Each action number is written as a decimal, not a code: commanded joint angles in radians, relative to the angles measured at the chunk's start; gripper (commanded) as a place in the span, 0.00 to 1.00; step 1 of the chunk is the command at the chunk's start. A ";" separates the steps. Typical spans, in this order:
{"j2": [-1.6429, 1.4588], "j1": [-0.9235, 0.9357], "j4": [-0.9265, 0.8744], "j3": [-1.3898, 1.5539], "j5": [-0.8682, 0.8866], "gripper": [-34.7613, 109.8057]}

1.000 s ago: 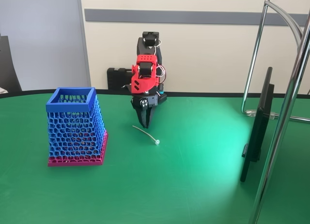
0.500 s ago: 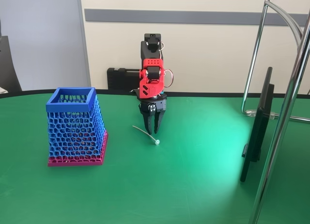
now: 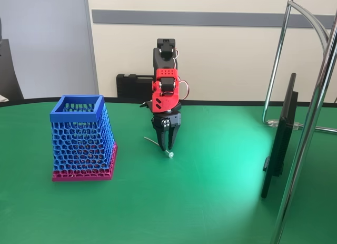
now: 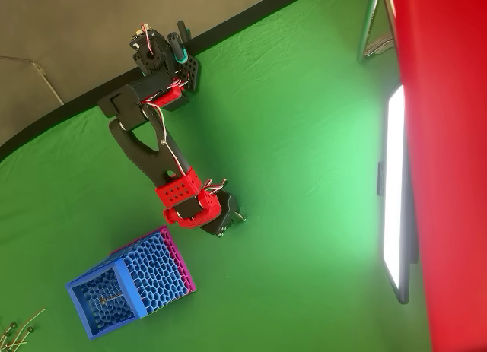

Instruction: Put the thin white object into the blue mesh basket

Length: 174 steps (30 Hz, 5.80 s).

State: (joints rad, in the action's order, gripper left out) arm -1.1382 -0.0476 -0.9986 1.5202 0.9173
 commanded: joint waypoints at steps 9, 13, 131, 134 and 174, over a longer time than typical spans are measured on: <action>0.054 -0.017 -0.003 -0.087 0.002 0.33; 0.066 -0.018 -0.003 -0.101 -0.002 0.33; -0.322 0.357 0.445 -0.278 -0.103 0.25; -0.299 0.356 0.434 -0.333 -0.120 0.26; -0.676 0.442 0.529 0.023 -0.150 0.36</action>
State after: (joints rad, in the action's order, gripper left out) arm -1.7181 0.4280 -0.4878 1.5324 0.8145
